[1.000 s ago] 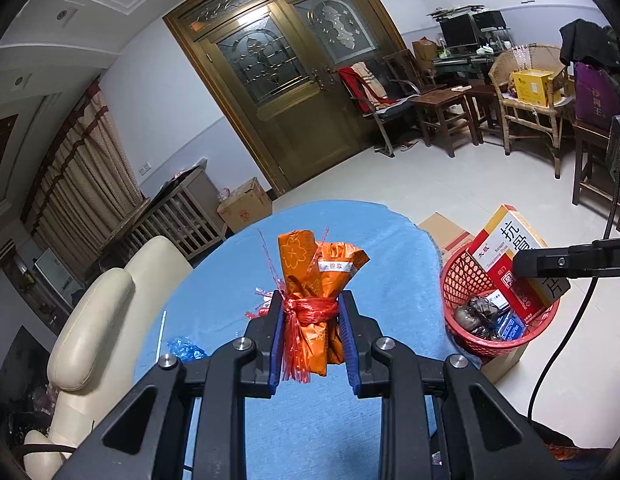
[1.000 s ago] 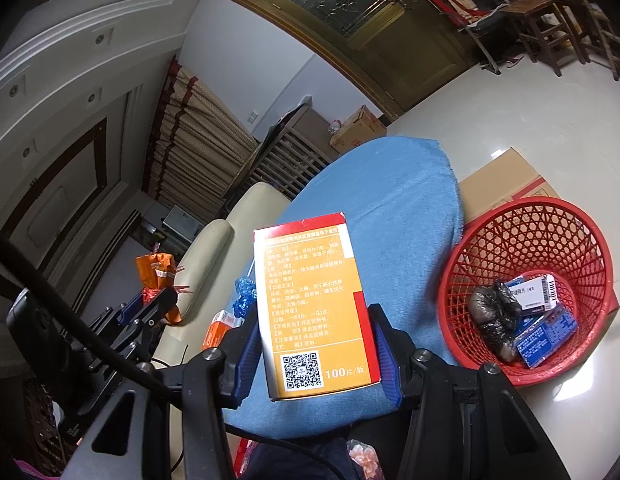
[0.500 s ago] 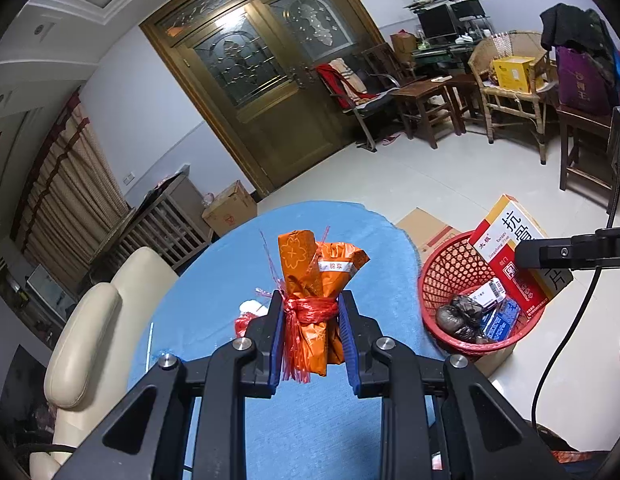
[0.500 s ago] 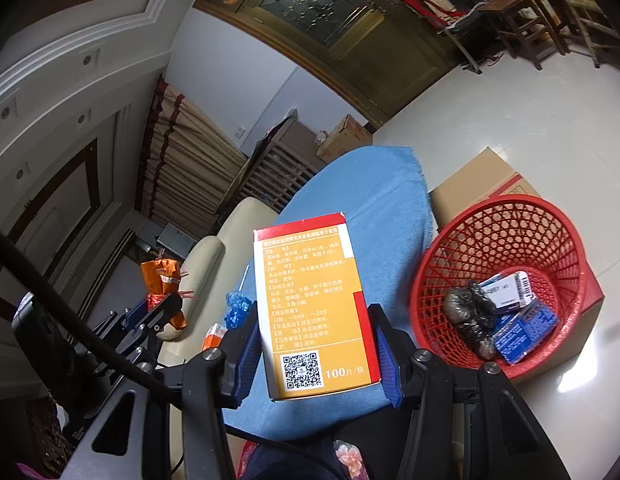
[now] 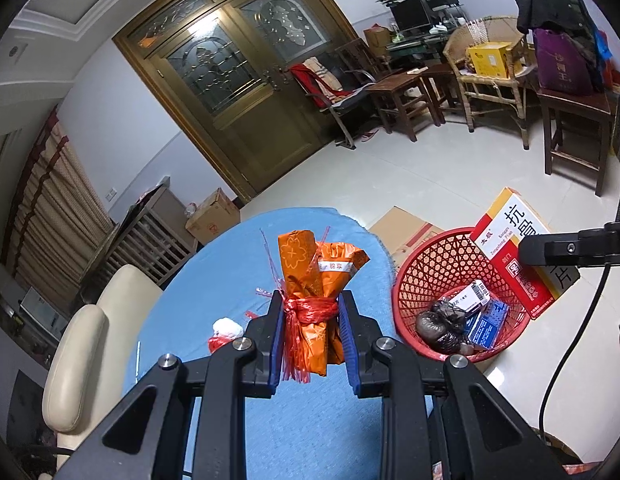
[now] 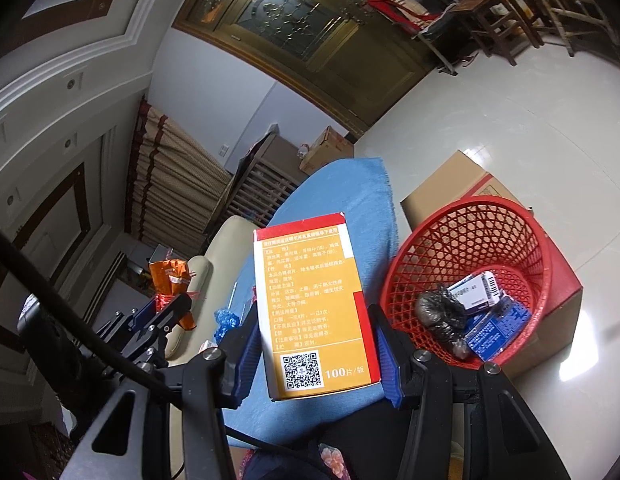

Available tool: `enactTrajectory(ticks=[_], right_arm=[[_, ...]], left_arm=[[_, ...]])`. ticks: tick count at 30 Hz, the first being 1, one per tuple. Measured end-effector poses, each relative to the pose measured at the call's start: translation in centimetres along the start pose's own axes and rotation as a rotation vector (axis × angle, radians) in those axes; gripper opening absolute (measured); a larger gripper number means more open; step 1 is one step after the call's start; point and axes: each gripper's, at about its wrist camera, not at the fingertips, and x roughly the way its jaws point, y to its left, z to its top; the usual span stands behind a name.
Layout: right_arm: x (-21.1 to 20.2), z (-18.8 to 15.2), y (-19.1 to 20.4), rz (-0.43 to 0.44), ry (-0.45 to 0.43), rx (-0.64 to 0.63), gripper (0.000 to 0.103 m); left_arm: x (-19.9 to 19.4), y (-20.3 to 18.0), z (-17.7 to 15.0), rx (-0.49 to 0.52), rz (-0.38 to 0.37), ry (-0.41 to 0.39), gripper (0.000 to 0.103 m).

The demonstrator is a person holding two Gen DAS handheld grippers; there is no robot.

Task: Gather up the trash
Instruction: 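Open both grippers over the red wastebasket to drop the bag and box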

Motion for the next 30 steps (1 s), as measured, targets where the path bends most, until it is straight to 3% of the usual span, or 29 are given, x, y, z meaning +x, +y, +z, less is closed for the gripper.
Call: enactTrajectory(ticks=[10, 14, 20, 30], right_arm=[[-1.3, 0.4, -1.4, -0.03, -0.031, 0.036, 0.053], [-1.6, 0.4, -2.1, -0.058, -0.041, 0.048, 0.053], [-1.9, 0.3, -2.9, -0.182, -0.079, 0.032, 0.053], [-1.6, 0.1, -5.2, -0.262, -0.106, 0.104, 0.054]], left_arm=[[1.9, -2.3, 1.0, 0.029, -0.03, 0.022, 0.027], [3.3, -2.8, 1.2, -0.008, -0.105, 0.057, 0.027], [5.8, -2.7, 1.0, -0.126, -0.242, 0.15, 0.027], [6.5, -4.7, 1.2, -0.15, -0.293, 0.135, 0.027]])
